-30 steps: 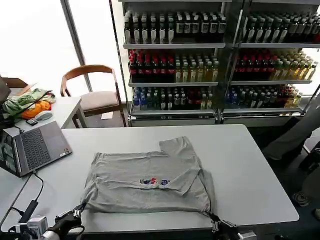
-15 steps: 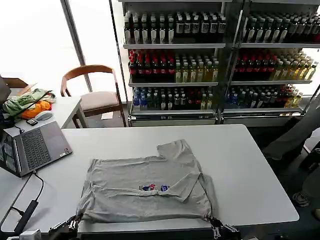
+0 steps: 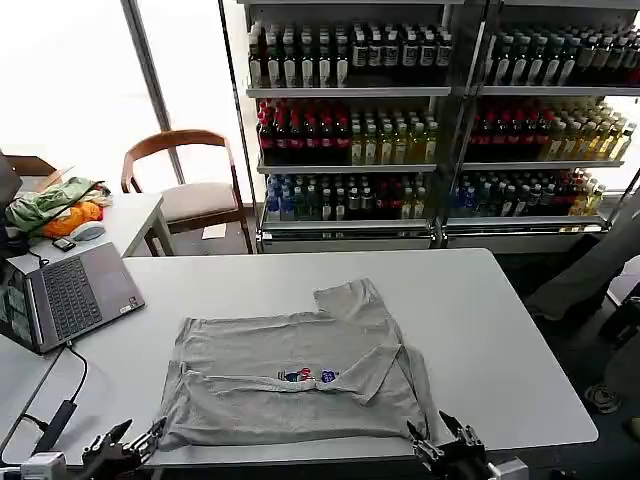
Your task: Fold and organize the clothes.
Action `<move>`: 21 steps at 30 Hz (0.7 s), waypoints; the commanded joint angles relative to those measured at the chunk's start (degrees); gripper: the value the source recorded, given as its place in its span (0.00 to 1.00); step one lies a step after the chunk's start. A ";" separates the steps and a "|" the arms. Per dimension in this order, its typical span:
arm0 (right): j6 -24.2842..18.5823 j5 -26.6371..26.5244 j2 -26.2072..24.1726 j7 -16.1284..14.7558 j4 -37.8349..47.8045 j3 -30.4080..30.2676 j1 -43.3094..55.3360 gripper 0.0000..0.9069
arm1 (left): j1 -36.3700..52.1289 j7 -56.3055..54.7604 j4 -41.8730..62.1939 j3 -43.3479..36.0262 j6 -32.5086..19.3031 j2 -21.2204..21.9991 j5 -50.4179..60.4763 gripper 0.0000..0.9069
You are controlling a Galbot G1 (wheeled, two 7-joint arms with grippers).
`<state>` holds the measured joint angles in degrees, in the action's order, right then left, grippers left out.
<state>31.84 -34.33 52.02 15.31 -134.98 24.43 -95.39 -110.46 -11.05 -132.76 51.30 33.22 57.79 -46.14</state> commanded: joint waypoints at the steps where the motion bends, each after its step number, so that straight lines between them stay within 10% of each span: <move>1: 1.29 -5.19 -1.24 -3.60 6.96 -1.18 16.76 1.00 | 9.60 1.03 5.92 0.85 0.04 -7.06 -3.64 1.00; 21: 1.39 -3.95 9.23 -14.61 44.44 -20.51 61.36 1.00 | 36.68 5.10 25.90 -17.00 -0.04 -19.02 -8.28 1.00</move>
<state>33.03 -38.47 56.80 3.99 -104.51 9.79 -49.71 -89.41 -7.35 -117.66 43.53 33.22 44.24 -52.10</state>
